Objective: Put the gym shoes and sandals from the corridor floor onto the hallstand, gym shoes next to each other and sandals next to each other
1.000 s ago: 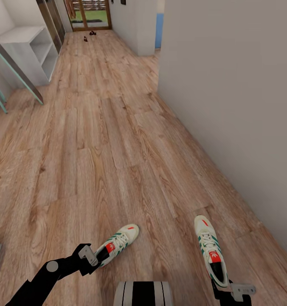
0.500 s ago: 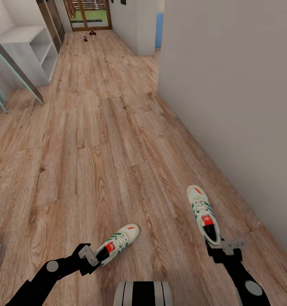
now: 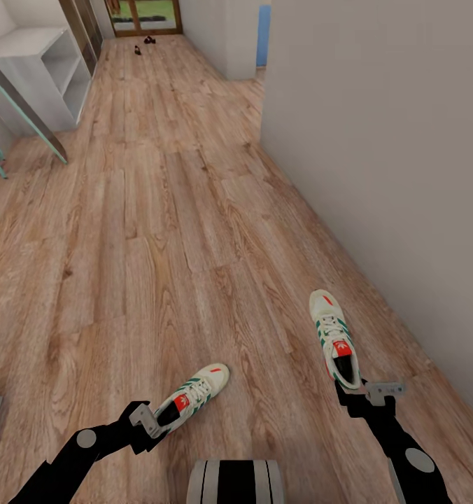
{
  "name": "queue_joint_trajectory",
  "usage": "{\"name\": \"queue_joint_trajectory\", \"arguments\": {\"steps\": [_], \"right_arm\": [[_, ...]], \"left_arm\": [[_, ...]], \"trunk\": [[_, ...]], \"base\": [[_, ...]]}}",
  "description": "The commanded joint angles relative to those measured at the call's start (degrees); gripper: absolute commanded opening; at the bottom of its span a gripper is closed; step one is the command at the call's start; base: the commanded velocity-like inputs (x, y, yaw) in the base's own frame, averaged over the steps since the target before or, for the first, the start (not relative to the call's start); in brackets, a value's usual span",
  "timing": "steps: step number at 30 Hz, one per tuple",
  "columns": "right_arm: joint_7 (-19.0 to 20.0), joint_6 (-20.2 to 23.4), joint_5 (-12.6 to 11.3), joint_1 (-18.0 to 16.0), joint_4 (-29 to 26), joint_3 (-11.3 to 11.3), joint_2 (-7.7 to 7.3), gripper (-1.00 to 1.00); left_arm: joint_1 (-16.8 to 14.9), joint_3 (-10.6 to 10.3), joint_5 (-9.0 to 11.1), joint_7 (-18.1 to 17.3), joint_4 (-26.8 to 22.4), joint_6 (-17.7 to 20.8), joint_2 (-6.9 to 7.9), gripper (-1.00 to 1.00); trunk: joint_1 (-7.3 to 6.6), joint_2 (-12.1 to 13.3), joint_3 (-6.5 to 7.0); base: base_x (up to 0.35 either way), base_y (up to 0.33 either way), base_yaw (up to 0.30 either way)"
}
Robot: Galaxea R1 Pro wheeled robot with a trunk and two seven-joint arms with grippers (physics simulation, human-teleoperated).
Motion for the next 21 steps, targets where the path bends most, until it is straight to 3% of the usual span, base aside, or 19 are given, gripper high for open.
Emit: {"name": "queue_joint_trajectory", "arguments": {"steps": [1,8,21], "right_arm": [[0.4,0.2,0.3,0.0,-0.1,-0.1,0.03,-1.00],[0.4,0.2,0.3,0.0,0.1,-0.2,0.03,-1.00],[0.5,0.3,0.3,0.0,0.2,-0.2,0.03,-1.00]], "left_arm": [[0.0,-0.1,-0.6,0.0,0.0,-0.5,0.03,1.00],[0.0,-0.1,-0.6,0.0,0.0,-0.5,0.03,1.00],[0.0,-0.1,-0.6,0.0,-0.1,-0.5,0.22,1.00]], "trunk": [[-0.01,0.0,-0.04],[-0.01,0.0,-0.35],[0.33,-0.2,-3.77]], "base": [[0.000,0.000,0.000],[0.000,0.000,0.000],[0.000,0.000,0.000]]}}
